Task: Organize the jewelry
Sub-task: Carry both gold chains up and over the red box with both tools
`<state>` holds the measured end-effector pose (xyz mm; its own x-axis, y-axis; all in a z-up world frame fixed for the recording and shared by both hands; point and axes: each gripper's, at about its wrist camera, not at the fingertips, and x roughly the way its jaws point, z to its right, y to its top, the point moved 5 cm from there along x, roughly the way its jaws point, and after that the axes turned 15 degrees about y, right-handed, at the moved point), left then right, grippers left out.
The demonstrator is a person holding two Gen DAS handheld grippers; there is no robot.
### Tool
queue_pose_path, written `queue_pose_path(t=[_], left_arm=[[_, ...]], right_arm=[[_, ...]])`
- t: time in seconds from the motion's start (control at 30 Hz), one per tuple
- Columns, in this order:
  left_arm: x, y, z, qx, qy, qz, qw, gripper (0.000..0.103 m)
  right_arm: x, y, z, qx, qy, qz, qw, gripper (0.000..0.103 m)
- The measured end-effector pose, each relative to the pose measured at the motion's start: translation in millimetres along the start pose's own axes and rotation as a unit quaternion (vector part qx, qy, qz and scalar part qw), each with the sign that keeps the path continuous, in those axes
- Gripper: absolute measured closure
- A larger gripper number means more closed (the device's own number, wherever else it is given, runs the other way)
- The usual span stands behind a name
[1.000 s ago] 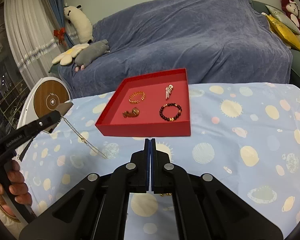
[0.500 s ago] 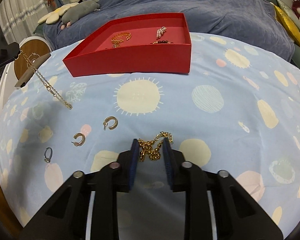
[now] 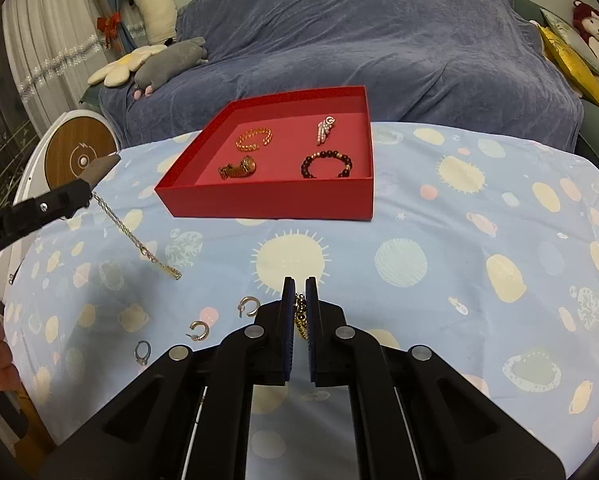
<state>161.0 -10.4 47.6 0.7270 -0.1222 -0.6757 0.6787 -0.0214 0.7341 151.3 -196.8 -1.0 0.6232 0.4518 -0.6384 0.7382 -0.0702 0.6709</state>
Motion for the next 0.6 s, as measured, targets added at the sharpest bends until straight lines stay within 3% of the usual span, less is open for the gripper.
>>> queue_pose_path(t=[0.3, 0.6], left_arm=[[-2, 2, 0, -0.001, 0.002, 0.005, 1.0, 0.101], [4, -1, -2, 0.002, 0.011, -0.002, 0.9999, 0.101]], right_arm=[[-18, 20, -15, -0.007, 0.024, 0.024, 0.999, 0.099], [-15, 18, -15, -0.003, 0.027, 0.019, 0.999, 0.099]])
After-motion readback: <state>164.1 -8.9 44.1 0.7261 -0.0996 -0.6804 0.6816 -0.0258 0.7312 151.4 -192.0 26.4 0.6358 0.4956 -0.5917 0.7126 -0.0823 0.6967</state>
